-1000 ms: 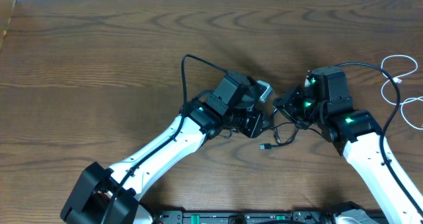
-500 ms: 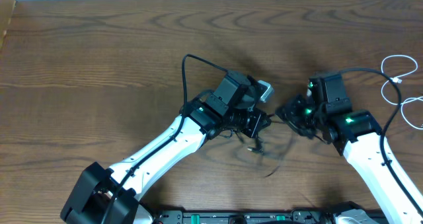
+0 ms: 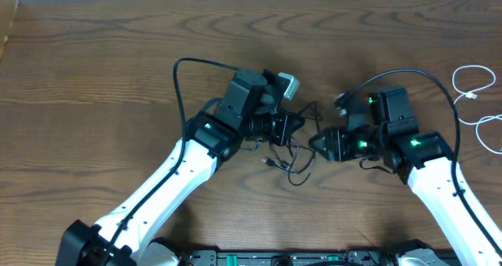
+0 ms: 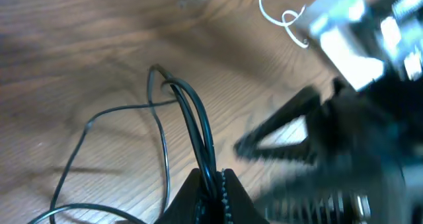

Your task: Untangle cables

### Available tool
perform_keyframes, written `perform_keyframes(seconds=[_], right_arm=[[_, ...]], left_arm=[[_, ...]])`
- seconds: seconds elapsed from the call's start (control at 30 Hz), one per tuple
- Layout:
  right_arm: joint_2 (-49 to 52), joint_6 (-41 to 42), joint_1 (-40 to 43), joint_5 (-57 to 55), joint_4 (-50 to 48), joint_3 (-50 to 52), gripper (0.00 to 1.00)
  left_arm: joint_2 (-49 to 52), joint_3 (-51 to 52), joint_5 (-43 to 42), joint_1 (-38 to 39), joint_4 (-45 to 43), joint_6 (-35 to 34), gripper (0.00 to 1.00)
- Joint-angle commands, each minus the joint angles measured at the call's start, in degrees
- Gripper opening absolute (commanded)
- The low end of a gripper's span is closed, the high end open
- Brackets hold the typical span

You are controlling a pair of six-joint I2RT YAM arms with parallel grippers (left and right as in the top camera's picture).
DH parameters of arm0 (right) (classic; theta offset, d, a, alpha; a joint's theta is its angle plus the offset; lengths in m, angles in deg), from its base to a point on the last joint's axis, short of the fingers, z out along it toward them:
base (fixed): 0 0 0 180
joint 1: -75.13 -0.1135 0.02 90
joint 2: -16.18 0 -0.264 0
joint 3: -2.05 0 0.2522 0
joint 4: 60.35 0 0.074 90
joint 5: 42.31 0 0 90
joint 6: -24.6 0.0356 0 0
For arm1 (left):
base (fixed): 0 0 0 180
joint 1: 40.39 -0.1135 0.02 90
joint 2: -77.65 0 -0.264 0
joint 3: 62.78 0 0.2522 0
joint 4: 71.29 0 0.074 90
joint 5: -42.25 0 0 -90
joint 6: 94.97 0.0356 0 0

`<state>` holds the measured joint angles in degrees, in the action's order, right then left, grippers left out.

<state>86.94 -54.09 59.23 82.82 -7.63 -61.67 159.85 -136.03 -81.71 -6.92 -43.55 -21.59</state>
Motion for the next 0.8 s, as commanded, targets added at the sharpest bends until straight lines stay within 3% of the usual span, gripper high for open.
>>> perform_keyframes(seconds=[0.0, 0.1, 0.23, 0.33, 0.43, 0.57, 0.77], right_arm=[[-0.2, -14.3, -2.1, 13.8, -0.1, -0.1, 0.54], [-0.2, -14.4, -4.3, 12.2, -1.0, -0.1, 0.54], [-0.2, -13.4, -5.6, 2.5, -1.2, -0.1, 0.45], [-0.2, -7.4, -5.6, -8.2, -1.1, 0.0, 0.32], [-0.2, 0.1, -5.6, -18.1, 0.2, 0.0, 0.28], [-0.2, 8.3, -5.6, -29.8, 3.8, 0.0, 0.35], [-0.2, 17.3, -5.5, -43.2, 10.6, 0.0, 0.38]], left_arm=[[-2.0, -0.3, 0.3, 0.0, -1.6, -4.2, 0.07], [-3.6, -0.3, -0.9, 0.0, -2.9, -5.3, 0.07], [-6.3, -0.3, -1.6, 0.0, -5.2, -9.1, 0.07], [-9.4, -0.3, -1.6, 0.0, -6.7, -9.2, 0.08], [-12.5, -0.3, -1.0, -0.6, -7.3, -9.2, 0.07], [-16.0, -0.3, -1.0, -4.2, -6.9, -9.2, 0.07], [-19.4, -0.3, -1.0, -12.1, -3.1, -9.2, 0.07]])
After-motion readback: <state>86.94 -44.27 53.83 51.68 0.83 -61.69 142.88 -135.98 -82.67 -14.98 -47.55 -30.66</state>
